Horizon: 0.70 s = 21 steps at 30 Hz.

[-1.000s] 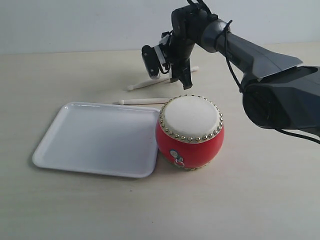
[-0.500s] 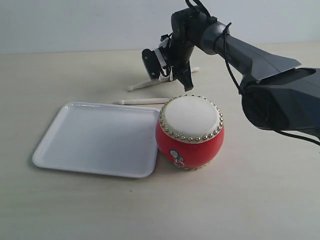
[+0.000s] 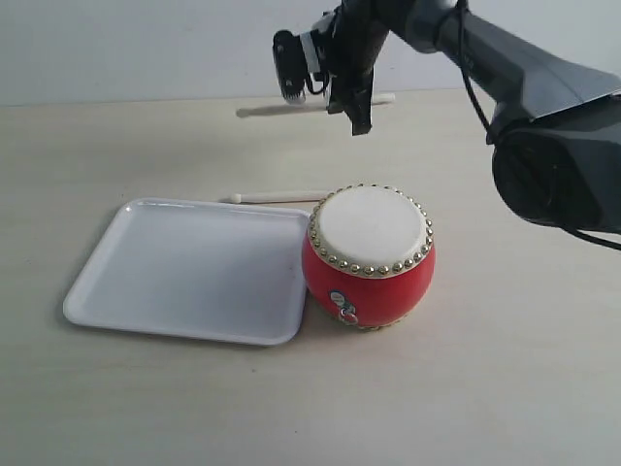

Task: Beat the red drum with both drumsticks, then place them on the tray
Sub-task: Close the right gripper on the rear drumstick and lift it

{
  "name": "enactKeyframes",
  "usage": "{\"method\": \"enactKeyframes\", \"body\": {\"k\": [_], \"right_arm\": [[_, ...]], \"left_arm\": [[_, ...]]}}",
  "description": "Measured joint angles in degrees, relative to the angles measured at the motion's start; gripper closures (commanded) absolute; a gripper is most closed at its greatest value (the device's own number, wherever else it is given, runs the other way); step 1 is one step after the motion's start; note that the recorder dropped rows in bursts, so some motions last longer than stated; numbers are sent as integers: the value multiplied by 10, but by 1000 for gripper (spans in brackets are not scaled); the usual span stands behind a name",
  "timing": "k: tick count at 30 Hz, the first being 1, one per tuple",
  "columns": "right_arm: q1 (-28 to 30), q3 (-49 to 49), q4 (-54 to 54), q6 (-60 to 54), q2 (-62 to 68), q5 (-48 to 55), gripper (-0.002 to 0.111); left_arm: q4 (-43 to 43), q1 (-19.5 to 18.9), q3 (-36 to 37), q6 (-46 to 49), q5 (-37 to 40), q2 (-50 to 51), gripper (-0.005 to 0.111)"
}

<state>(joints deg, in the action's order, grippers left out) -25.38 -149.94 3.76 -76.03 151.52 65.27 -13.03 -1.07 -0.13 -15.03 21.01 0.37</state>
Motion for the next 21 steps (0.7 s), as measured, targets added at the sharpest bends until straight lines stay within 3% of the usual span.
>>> {"method": "enactKeyframes", "body": {"k": [21], "right_arm": [[0,0,-42,442,-107,48,108]], "left_arm": [[0,0,0,0,0,0,107]]}}
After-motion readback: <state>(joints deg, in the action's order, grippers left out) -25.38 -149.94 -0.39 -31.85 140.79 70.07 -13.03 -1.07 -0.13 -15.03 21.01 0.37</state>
